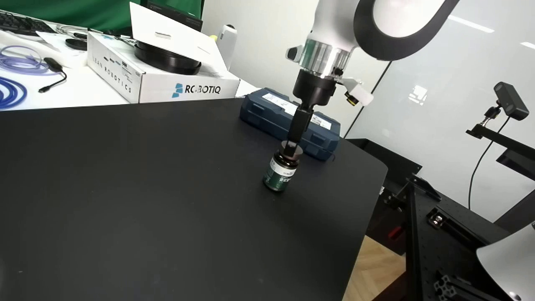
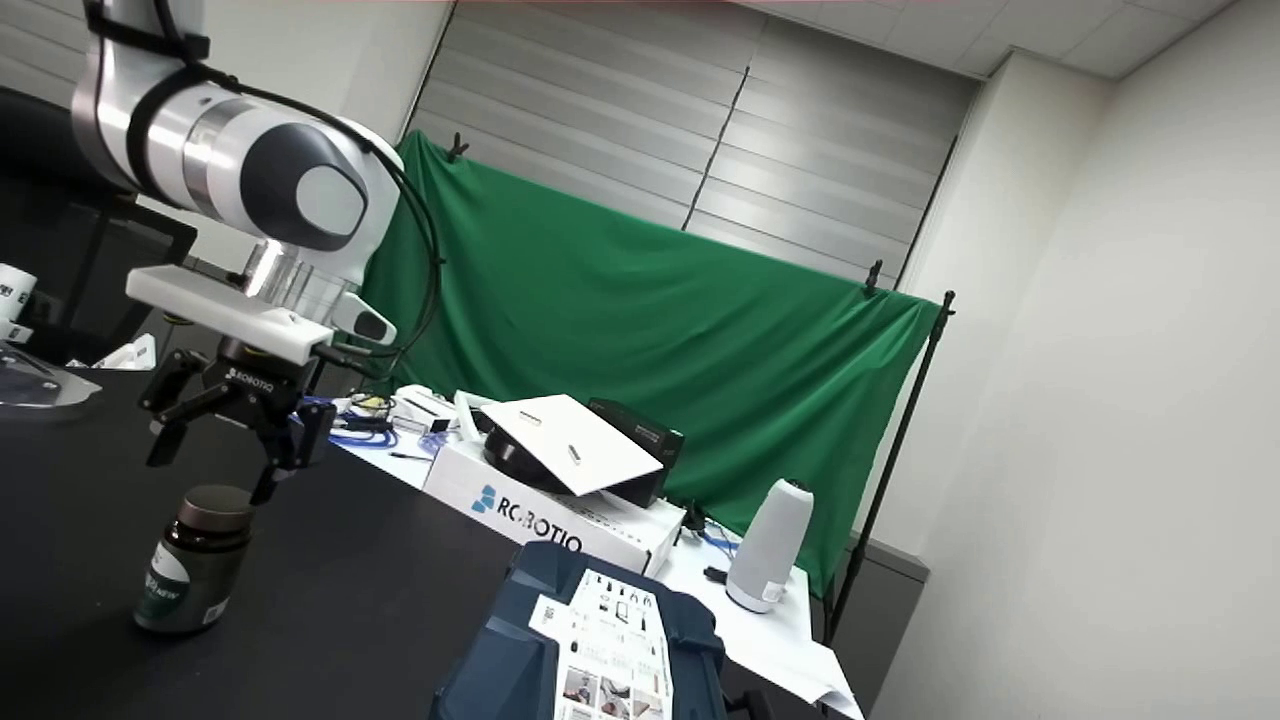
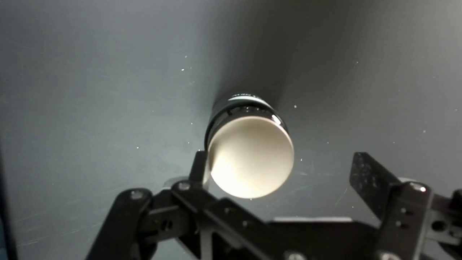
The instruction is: Pick up the bottle and put it on top of the briefcase
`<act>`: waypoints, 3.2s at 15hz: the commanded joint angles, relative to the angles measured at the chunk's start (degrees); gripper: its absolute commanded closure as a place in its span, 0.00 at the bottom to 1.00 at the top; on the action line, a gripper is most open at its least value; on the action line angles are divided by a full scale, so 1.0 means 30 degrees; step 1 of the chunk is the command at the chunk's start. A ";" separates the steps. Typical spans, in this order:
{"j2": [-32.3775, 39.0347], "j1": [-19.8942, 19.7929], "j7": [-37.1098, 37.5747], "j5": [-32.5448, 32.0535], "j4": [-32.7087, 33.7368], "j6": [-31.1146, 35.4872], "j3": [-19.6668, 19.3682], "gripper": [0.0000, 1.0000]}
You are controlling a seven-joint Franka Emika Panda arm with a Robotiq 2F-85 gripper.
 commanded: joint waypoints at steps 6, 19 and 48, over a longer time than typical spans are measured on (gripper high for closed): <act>0.0967 -0.0423 -0.0361 -0.0060 0.0234 0.0990 0.0035 0.25; -0.0411 -0.0549 -0.0106 -0.0314 0.0899 -0.0176 -0.0593 0.64; 0.5874 -0.6998 -0.1544 -0.0082 1.5288 -0.9874 -0.4052 0.64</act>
